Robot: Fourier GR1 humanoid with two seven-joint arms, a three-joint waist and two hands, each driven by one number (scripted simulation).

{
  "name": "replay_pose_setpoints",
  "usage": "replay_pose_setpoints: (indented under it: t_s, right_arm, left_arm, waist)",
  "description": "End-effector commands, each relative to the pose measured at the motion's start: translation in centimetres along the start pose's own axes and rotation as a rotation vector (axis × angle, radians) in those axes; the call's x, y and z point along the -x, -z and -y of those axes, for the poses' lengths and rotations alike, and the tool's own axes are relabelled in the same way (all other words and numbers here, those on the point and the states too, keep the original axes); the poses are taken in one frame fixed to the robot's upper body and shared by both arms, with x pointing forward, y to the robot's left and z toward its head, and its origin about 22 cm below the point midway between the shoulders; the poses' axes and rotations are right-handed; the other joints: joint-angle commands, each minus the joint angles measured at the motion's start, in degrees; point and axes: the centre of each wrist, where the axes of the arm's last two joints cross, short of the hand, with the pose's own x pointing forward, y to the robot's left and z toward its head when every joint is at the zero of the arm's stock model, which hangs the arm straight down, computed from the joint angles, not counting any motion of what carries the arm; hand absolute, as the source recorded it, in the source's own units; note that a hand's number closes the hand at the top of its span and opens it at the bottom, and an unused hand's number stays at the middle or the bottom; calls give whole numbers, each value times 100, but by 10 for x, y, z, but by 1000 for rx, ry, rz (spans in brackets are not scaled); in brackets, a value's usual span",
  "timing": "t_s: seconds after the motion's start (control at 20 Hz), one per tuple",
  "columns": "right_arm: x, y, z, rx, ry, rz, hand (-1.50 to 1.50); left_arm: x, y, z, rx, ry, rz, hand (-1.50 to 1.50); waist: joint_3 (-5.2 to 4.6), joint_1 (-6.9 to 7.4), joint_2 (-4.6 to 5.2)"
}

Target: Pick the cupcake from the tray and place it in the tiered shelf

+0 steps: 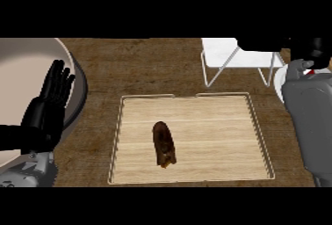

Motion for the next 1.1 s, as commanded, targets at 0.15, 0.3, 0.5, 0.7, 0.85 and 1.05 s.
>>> replay_pose_setpoints:
  t_s: [0.15,0.3,0.5,0.7,0.85,1.05]
  right_arm:
    - [34,24,-34,-11,-32,-64,150]
    - [35,33,-33,15,112,-117,150]
    - [40,40,-36,-45,98,-132,-150]
    - [40,41,-39,-88,128,-105,-150]
    - [47,37,-42,-89,169,-62,-150]
    - [34,61,-16,-25,278,-29,-150]
  left_arm:
    - [21,-10,-17,-35,31,-125,0]
    - [32,-5,-6,-45,16,-130,0]
    - [32,-10,-27,-35,55,-113,0]
    - [27,-7,-11,-36,34,-123,0]
    - [23,-8,-21,-44,57,-110,0]
    - [22,-9,-20,-44,47,-118,0]
  waist:
    - [-53,87,155]
    - [-51,29,175]
    - [-55,117,182]
    - [-51,72,169]
    - [-51,40,141]
    - [-50,75,153]
